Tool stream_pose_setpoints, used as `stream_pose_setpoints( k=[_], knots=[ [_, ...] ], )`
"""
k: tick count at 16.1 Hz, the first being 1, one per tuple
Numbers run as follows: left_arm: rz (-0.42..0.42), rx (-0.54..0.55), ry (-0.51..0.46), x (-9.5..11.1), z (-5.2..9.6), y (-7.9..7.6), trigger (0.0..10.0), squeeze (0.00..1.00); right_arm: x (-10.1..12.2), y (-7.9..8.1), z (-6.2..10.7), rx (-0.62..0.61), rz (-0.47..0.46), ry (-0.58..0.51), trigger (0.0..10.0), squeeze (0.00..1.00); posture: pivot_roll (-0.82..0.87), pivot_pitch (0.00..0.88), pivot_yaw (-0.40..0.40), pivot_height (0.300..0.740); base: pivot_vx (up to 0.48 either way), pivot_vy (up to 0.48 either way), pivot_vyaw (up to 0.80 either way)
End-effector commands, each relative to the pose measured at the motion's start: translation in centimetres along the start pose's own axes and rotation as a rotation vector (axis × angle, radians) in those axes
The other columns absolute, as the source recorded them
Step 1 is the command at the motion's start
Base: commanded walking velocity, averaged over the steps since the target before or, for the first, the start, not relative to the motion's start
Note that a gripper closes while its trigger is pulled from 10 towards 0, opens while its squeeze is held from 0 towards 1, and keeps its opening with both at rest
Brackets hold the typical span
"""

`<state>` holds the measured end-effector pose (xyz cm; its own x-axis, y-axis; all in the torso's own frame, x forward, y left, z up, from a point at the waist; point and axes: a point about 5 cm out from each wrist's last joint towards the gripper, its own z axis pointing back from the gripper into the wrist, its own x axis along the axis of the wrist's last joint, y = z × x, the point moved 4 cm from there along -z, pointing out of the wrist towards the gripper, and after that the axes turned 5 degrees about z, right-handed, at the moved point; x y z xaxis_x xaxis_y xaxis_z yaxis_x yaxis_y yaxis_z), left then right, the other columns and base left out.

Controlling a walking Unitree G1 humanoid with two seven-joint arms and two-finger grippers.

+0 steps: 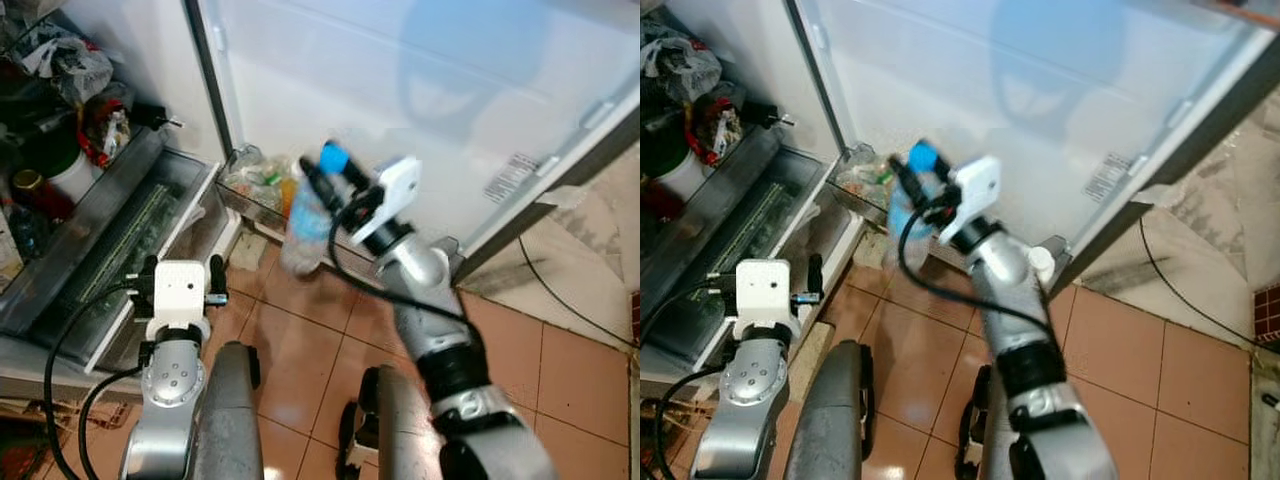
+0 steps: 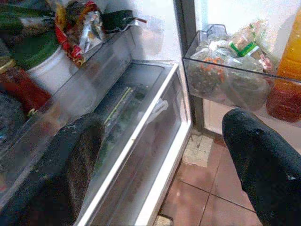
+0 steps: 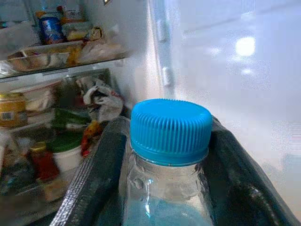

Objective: Restocking fridge

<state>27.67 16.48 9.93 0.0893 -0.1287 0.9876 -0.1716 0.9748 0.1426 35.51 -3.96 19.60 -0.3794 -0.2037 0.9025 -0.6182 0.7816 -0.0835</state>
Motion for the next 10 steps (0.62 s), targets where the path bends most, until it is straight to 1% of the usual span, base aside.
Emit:
stream_pose_setpoints(
  k=[1, 3, 4, 5, 7, 8, 10],
  knots=[
    [-0.002, -0.002, 0.03, -0.8, 0.3, -0.2, 10.0, 0.0, 0.8, -0.7, -0.1, -0.024, 0.028, -0.031, 10.0, 0.0, 0.17, 0.221, -0.041, 0.639, 0.0, 0.0, 0.0],
    [-0.005, -0.004, 0.031, -0.9, 0.3, -0.2, 10.0, 0.0, 1.0, -1.1, -0.1, -0.035, 0.041, -0.033, 10.0, 0.0, 0.17, 0.222, -0.041, 0.639, 0.0, 0.0, 0.0],
    [-0.008, 0.005, 0.043, -1.0, 0.4, -0.2, 10.0, 0.0, 1.1, -1.7, -0.2, -0.053, 0.058, -0.032, 10.0, 0.0, 0.17, 0.225, -0.041, 0.639, 0.0, 0.0, 0.0],
    [0.004, 0.005, 0.039, -1.0, 0.5, -0.2, 10.0, 0.0, 1.1, -1.8, -0.1, -0.063, 0.075, -0.029, 10.0, 0.0, 0.18, 0.229, -0.044, 0.639, 0.0, 0.0, 0.0],
    [0.002, 0.007, 0.034, -0.8, 0.9, -0.2, 10.0, 0.0, 0.0, -2.4, -0.2, -0.092, 0.061, 0.0, 10.0, 0.0, 0.21, 0.248, -0.049, 0.639, 0.0, 0.0, 0.0],
    [0.0, 0.008, 0.034, -0.8, 1.0, -0.1, 10.0, 0.0, -0.1, -2.4, -0.2, -0.095, 0.062, 0.005, 10.0, 0.0, 0.21, 0.248, -0.049, 0.639, 0.0, 0.0, 0.0],
    [-0.013, 0.03, 0.038, -0.6, 2.1, 0.7, 10.0, 0.0, -1.3, -2.4, -0.5, -0.11, 0.061, 0.037, 10.0, 0.0, 0.26, 0.287, -0.055, 0.639, 0.0, 0.0, 0.0]
  ],
)
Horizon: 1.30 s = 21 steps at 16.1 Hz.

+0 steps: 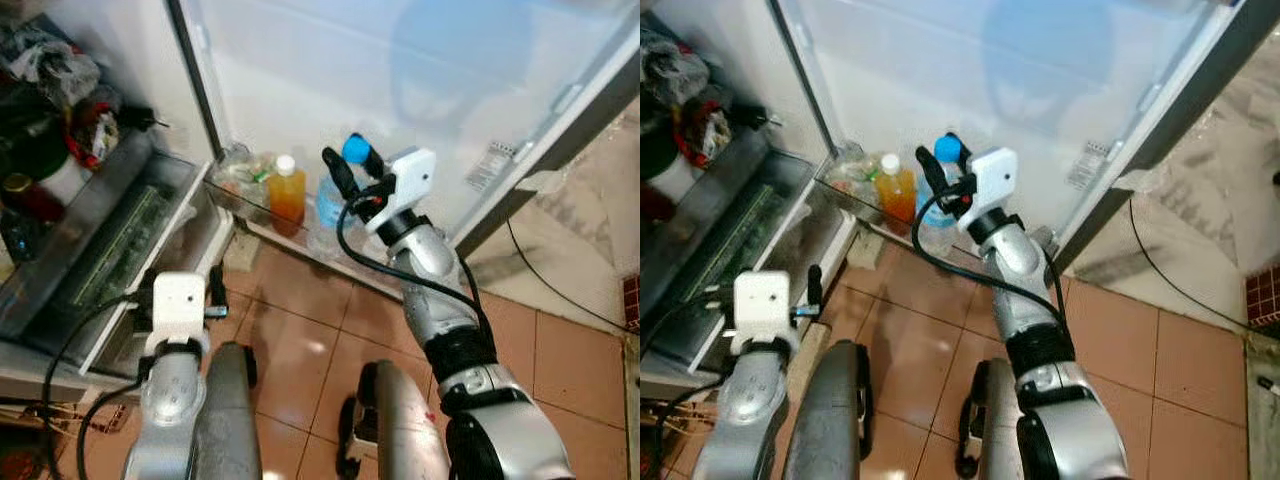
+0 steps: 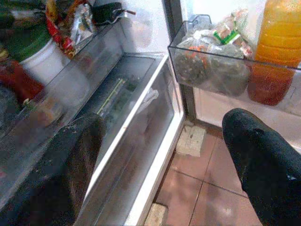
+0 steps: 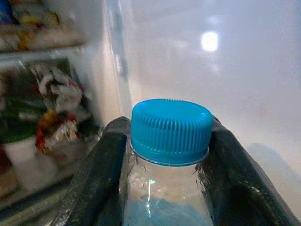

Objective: Restocking fridge

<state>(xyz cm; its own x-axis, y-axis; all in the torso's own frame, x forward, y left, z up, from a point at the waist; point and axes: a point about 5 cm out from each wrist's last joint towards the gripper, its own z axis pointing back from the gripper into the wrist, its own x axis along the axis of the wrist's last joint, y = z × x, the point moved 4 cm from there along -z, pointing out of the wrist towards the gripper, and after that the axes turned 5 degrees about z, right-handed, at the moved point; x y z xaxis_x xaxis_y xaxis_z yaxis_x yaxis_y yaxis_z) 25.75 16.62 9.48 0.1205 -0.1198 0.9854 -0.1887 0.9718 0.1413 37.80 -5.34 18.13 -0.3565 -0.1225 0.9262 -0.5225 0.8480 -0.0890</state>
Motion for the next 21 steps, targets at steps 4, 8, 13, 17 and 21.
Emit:
stream_pose_setpoints(
  k=[4, 8, 13, 17, 21],
  knots=[
    [-0.18, -0.044, -0.158, 2.8, 2.1, 0.6, 10.0, 0.0, 0.0, -0.2, -1.3, -0.033, 0.021, -0.011, 10.0, 0.0, 0.32, 0.336, -0.055, 0.639, 0.0, 0.0, 0.0],
    [-0.262, -0.023, -0.274, 6.9, 2.0, 3.4, 10.0, 0.0, 1.6, -1.6, -2.4, -0.07, 0.051, -0.07, 10.0, 0.0, 0.32, 0.366, -0.052, 0.639, 0.0, 0.0, 0.0],
    [-0.252, 0.017, -0.226, 6.3, 2.1, 4.5, 10.0, 0.0, 3.2, -3.1, -3.1, -0.112, 0.074, -0.119, 10.0, 0.0, 0.32, 0.387, -0.06, 0.639, 0.0, 0.0, 0.0],
    [-0.244, 0.022, -0.196, 5.9, 2.7, 4.6, 10.0, 0.0, 6.1, -4.2, -4.4, -0.138, 0.087, -0.209, 10.0, 0.0, 0.32, 0.396, -0.059, 0.639, 0.0, 0.0, 0.0],
    [-0.232, 0.011, -0.196, 5.9, 2.3, 4.1, 10.0, 0.0, 9.0, -5.3, -5.1, -0.151, 0.12, -0.291, 10.0, 0.0, 0.31, 0.39, -0.061, 0.639, 0.0, 0.0, 0.0]
  ],
)
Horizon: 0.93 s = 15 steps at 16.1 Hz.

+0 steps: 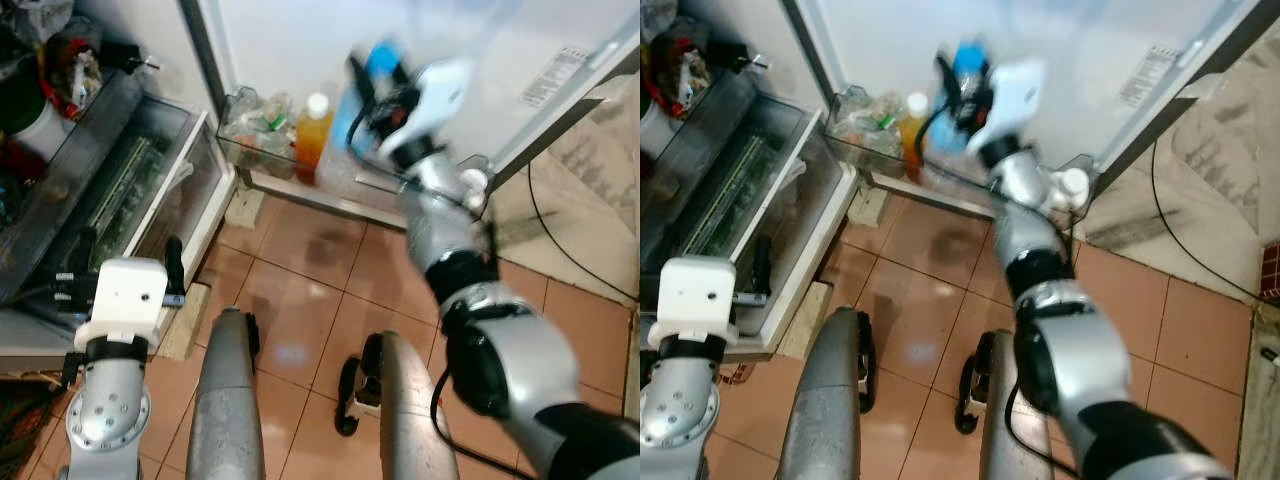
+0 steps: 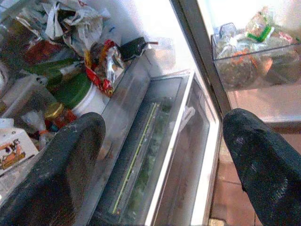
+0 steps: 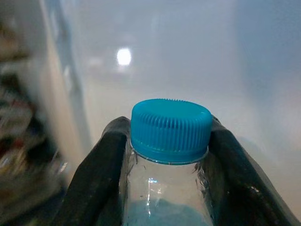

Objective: Restocking fridge

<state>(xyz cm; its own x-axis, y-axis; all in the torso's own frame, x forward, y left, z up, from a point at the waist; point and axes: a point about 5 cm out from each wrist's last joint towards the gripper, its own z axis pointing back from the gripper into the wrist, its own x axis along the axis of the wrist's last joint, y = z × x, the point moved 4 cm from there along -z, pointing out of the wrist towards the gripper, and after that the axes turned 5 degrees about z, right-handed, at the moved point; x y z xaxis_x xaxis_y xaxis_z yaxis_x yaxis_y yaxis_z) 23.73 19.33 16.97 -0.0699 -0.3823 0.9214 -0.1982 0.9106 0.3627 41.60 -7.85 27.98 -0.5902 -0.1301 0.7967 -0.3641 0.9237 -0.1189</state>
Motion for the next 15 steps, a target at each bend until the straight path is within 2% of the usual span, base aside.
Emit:
stream_pose_setpoints(
  k=[1, 3, 5, 9, 15],
  knots=[
    [0.001, -0.008, 0.042, -0.8, 0.4, -0.1, 10.0, 0.0, 0.8, -0.5, 0.0, -0.019, 0.009, -0.046, 10.0, 0.0, 0.31, 0.388, -0.061, 0.639, 0.0, 0.0, 0.0],
    [0.005, -0.01, 0.046, -0.8, 0.6, -0.3, 10.0, 0.0, 0.8, -0.4, 0.0, -0.016, 0.018, -0.046, 10.0, 0.0, 0.32, 0.386, -0.061, 0.639, 0.0, 0.0, 0.0],
    [0.01, -0.014, 0.048, -0.8, 0.7, -0.5, 10.0, 0.0, 0.2, 0.2, 0.4, 0.023, 0.079, -0.031, 10.0, 0.0, 0.32, 0.389, -0.059, 0.639, 0.0, 0.0, 0.0],
    [0.013, -0.011, 0.047, -0.5, 1.1, -0.4, 10.0, 0.0, -2.1, 1.0, 1.9, 0.012, 0.059, 0.044, 10.0, 0.0, 0.36, 0.405, -0.063, 0.639, 0.0, 0.0, 0.0],
    [0.012, -0.009, 0.071, -0.1, 2.6, -0.1, 10.0, 0.0, -4.6, 4.1, 3.6, 0.065, 0.038, 0.121, 10.0, 0.0, 0.41, 0.451, -0.059, 0.639, 0.0, 0.0, 0.0]
  ],
)
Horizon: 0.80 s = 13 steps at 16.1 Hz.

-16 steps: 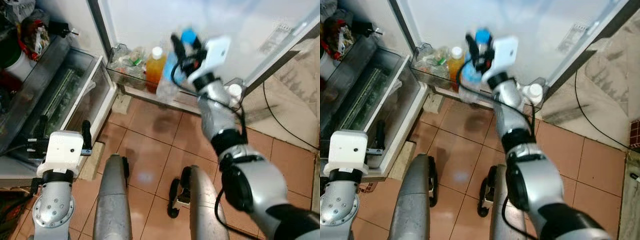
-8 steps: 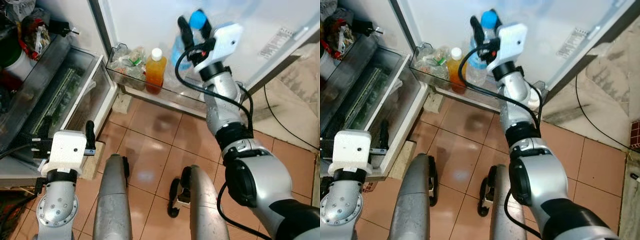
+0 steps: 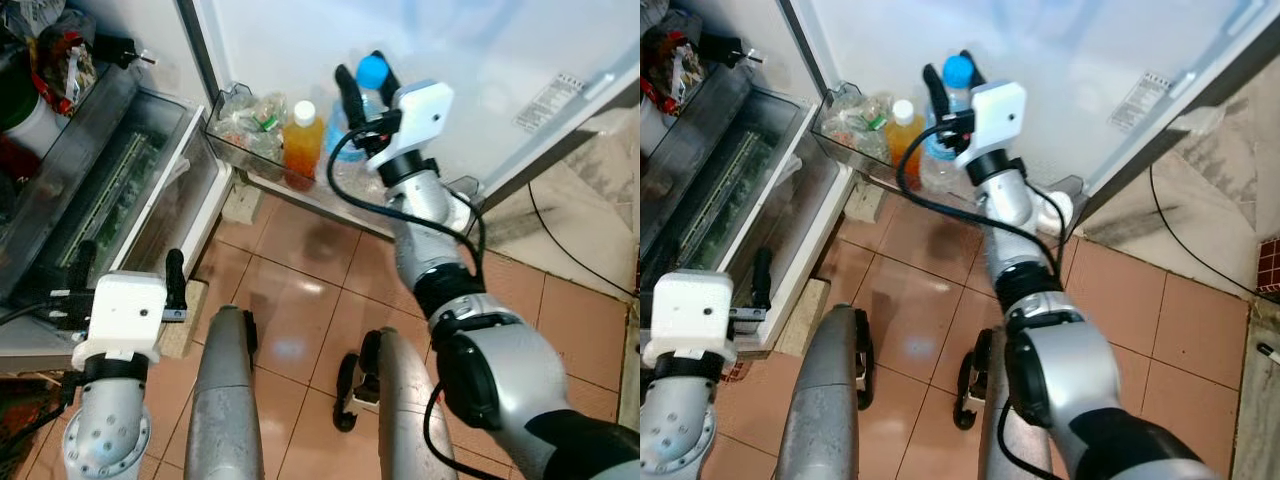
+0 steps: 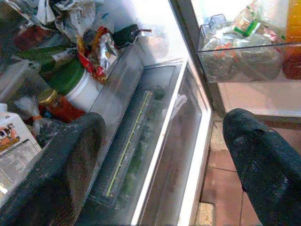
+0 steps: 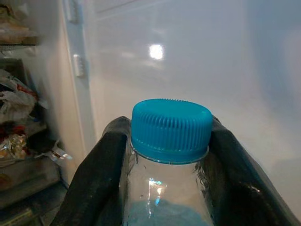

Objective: Restocking fridge

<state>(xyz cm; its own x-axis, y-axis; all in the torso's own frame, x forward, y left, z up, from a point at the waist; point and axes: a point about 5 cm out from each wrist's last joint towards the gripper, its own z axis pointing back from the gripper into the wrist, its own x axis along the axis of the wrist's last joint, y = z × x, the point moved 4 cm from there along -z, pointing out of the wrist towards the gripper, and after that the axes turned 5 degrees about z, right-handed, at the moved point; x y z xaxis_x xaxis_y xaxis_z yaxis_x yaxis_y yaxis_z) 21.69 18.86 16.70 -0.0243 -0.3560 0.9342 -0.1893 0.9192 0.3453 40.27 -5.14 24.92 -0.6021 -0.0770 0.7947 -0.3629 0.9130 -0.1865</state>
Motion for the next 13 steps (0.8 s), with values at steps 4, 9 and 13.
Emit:
stream_pose_setpoints(
  k=[4, 9, 13],
  knots=[
    [-0.002, -0.003, 0.028, 0.3, 1.2, 0.1, 10.0, 0.0, -2.5, 2.0, 1.9, 0.065, 0.093, 0.101, 10.0, 0.0, 0.43, 0.485, -0.056, 0.639, 0.0, 0.0, 0.0],
    [0.008, -0.018, 0.039, 0.4, 1.4, -0.3, 10.0, 0.0, -2.5, 4.0, 2.3, 0.098, 0.121, 0.074, 10.0, 0.0, 0.43, 0.505, -0.058, 0.639, 0.0, 0.0, 0.0],
    [0.014, -0.012, 0.051, 0.3, 1.6, -0.4, 10.0, 0.0, -3.0, 5.7, 3.4, 0.162, 0.309, 0.062, 10.0, 0.0, 0.43, 0.511, -0.069, 0.639, 0.0, 0.0, 0.0]
  ],
)
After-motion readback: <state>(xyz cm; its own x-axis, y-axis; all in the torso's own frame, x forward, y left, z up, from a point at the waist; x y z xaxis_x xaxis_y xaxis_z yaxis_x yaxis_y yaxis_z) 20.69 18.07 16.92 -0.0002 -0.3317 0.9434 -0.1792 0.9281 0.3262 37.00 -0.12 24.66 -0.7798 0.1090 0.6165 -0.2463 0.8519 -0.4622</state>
